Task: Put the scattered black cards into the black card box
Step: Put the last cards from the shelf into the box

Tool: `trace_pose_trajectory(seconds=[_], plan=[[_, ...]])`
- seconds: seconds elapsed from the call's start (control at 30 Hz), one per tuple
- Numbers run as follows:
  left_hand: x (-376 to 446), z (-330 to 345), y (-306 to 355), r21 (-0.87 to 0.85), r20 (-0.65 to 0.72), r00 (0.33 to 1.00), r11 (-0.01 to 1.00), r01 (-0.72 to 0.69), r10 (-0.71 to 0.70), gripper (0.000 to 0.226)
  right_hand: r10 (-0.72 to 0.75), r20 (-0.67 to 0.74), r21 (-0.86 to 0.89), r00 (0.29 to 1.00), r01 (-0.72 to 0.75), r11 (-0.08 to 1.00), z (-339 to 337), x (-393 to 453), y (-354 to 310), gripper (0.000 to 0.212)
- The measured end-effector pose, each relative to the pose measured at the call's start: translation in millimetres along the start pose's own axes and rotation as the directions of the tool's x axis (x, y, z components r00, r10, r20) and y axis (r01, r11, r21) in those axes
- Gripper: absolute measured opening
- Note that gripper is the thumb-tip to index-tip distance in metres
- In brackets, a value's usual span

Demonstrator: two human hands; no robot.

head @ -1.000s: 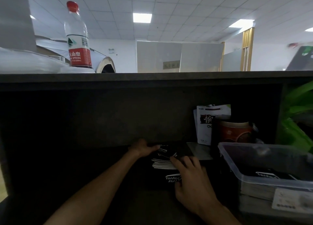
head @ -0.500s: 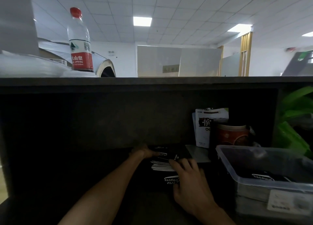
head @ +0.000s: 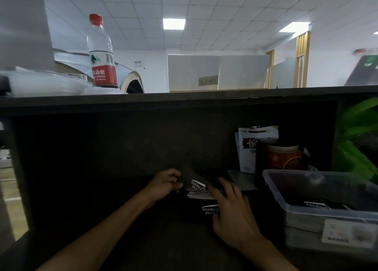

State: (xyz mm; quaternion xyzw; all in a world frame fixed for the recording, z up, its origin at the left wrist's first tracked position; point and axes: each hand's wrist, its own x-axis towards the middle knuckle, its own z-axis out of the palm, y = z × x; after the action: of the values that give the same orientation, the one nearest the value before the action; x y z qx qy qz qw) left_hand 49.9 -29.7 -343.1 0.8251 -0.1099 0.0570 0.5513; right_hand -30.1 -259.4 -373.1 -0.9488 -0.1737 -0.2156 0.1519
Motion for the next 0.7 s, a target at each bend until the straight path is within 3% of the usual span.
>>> trace_pose_trajectory(seconds=[0.1,0.2,0.23,0.37,0.43,0.5,0.6,0.7], plan=[[-19.0,-2.8,4.4,0.138,0.214,0.977,0.99,-0.027,-0.003,0.015,-0.003,0.012,-0.005,1.0,0.003,1.0,0.4,0.7,0.4,0.079],[-10.7,-1.7,12.5,0.323,0.357,0.925,0.946,0.011,-0.132,0.029,0.001,0.023,-0.019,1.0,-0.001,1.0,2.0,1.4,1.1,0.08],[-1.0,0.8,14.0,0.355,0.327,0.929,0.933,0.051,-0.175,0.034,-0.003,0.017,-0.027,1.0,0.004,1.0,2.7,1.8,1.9,0.078],[40.3,22.4,10.2,0.425,-0.033,0.985,0.889,0.17,-0.172,0.032,-0.013,0.017,-0.028,1.0,0.014,1.0,4.3,3.3,4.4,0.074],[55.9,34.3,6.8,0.446,0.0,0.972,0.87,0.209,-0.233,0.069,-0.021,0.019,-0.011,1.0,0.021,1.0,5.0,4.3,5.4,0.075],[66.5,41.1,7.1,0.566,0.032,0.949,0.788,0.241,-0.313,0.085,-0.03,0.012,-0.003,0.999,0.03,1.0,5.6,4.8,5.8,0.075],[72.3,39.4,7.4,0.627,0.029,0.927,0.729,0.275,-0.374,0.07,-0.028,0.006,-0.006,1.0,0.028,1.0,6.2,4.6,6.8,0.074],[68.0,30.8,4.4,0.504,-0.022,0.961,0.827,0.247,-0.274,0.045,-0.035,-0.011,-0.012,0.999,0.034,0.999,6.6,3.8,6.8,0.073]])
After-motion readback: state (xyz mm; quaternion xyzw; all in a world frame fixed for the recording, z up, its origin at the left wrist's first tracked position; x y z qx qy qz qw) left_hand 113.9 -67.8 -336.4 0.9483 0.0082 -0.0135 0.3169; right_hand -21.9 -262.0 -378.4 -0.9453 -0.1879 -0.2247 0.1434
